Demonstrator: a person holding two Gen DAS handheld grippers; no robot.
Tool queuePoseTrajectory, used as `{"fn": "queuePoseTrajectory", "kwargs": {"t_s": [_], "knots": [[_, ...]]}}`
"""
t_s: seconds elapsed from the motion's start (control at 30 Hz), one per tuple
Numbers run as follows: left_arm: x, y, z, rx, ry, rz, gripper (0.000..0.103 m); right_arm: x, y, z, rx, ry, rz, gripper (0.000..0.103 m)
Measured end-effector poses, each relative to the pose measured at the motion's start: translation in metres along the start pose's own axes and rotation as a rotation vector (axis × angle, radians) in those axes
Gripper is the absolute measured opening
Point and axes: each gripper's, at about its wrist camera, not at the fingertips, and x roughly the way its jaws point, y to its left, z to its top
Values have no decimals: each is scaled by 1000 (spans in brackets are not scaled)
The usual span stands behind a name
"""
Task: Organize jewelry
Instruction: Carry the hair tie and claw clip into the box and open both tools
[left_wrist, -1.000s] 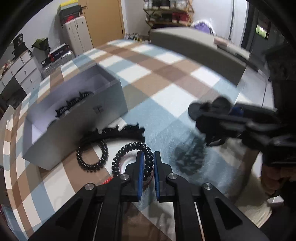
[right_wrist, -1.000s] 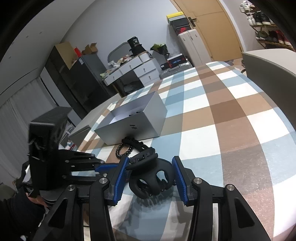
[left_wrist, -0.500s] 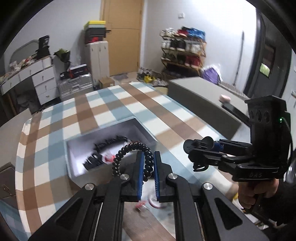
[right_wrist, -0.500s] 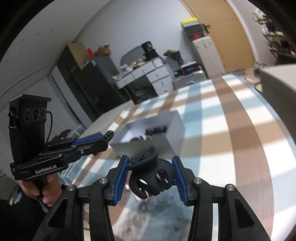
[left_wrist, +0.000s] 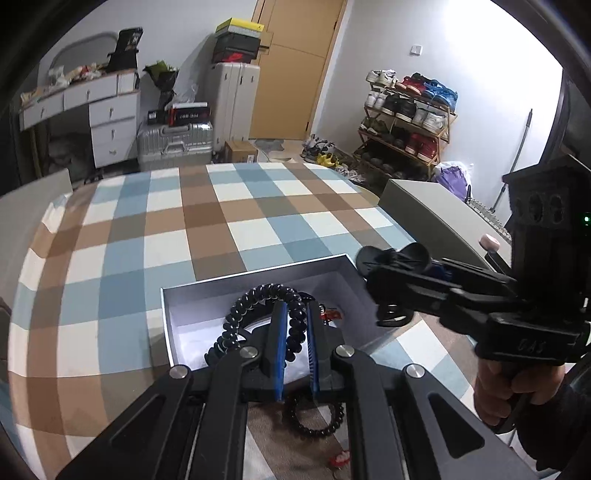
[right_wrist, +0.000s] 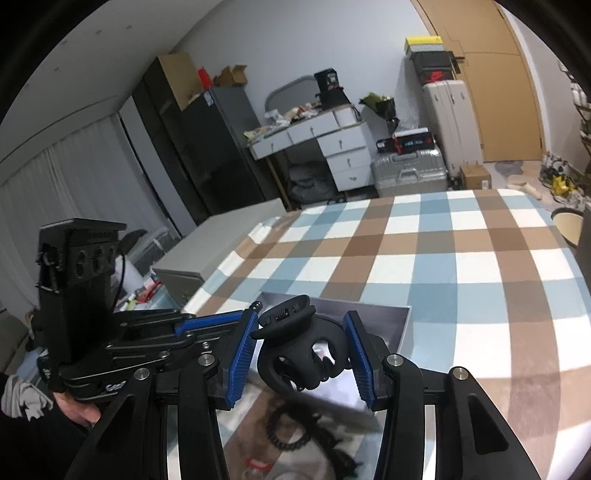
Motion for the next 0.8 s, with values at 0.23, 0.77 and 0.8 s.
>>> {"fn": "queuePoseTrajectory", "kwargs": {"t_s": [0.23, 0.77, 0.8], "knots": [[13, 11, -1, -22, 23, -33, 6, 34, -14, -5, 16, 83, -26, 47], [4, 26, -3, -55, -34, -18, 65, 34, -18, -1, 31, 47, -35, 70], [4, 26, -3, -52, -36, -14, 65, 29, -18, 0, 32, 38, -39, 70]]}}
